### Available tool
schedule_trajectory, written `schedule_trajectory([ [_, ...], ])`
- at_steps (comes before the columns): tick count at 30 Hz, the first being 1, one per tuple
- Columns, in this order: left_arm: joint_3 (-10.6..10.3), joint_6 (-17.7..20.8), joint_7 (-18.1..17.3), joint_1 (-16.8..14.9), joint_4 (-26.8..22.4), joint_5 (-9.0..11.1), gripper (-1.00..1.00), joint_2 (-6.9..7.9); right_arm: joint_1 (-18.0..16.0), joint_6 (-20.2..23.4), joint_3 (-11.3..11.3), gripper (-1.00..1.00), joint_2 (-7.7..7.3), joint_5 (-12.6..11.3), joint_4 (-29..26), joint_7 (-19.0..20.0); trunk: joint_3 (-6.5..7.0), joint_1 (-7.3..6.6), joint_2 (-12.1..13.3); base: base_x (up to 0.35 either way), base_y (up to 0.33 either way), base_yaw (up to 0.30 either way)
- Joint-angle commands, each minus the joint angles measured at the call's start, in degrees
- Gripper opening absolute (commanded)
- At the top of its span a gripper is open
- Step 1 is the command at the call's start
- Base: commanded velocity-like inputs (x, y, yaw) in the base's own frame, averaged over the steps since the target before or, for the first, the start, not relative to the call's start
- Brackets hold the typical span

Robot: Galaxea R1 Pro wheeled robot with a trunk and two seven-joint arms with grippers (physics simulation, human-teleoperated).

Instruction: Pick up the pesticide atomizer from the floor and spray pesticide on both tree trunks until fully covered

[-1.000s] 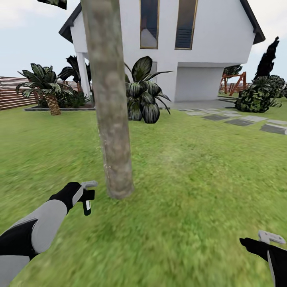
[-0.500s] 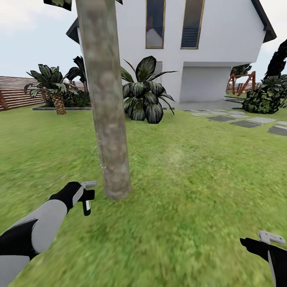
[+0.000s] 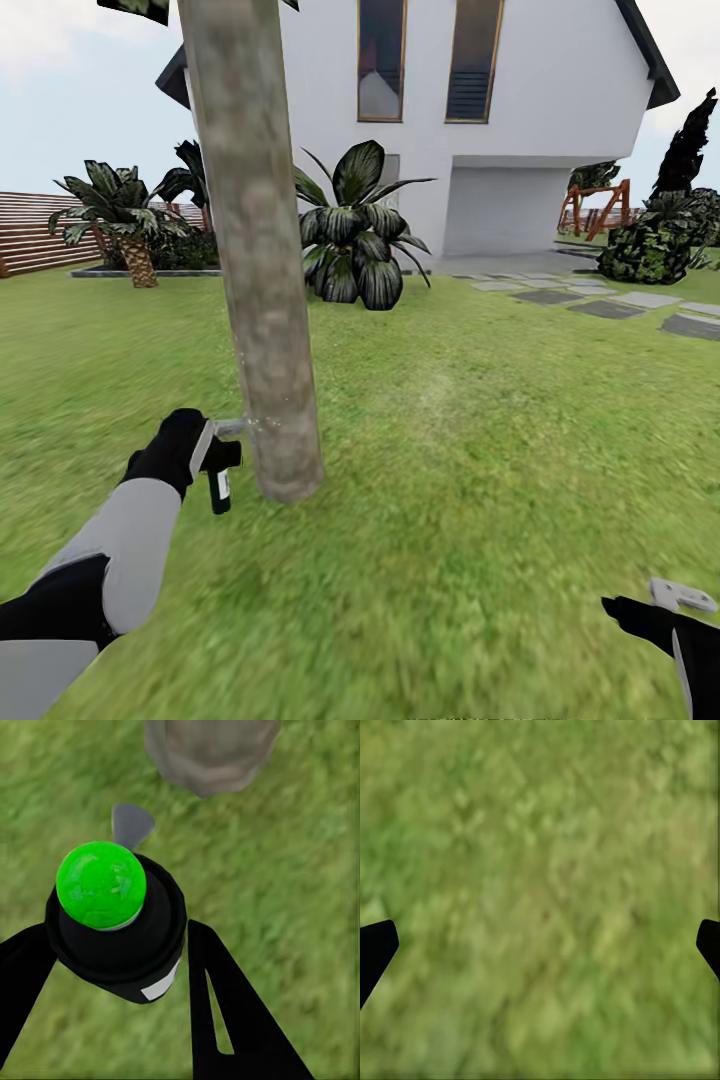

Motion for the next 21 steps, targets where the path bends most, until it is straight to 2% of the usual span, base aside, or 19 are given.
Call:
schedule_trajectory([
  [1, 0.22, 0.94, -0.19, -0.06, -1.88, -0.19, -1.00, -0.08, -0.06, 0.17, -0.16, 1.00, 0.01, 0.61, -0.08, 0.50, -0.06, -0.01, -0.02, 0.000, 0.000, -0.011],
  [5, 0.22, 1.34, -0.19, -1.50, -2.74, -0.24, -1.00, -0.13, -0.07, 0.17, -0.16, 1.00, -0.06, 0.61, -0.08, 0.42, -0.06, -0.01, -0.02, 0.000, 0.000, -0.002],
  [21, 0.22, 1.83, -0.19, -13.87, -2.30, 0.02, -1.00, -0.28, -0.06, 0.17, -0.25, 1.00, -0.33, 0.61, -0.09, 0.39, -0.06, -0.01, -0.02, 0.000, 0.000, 0.000],
])
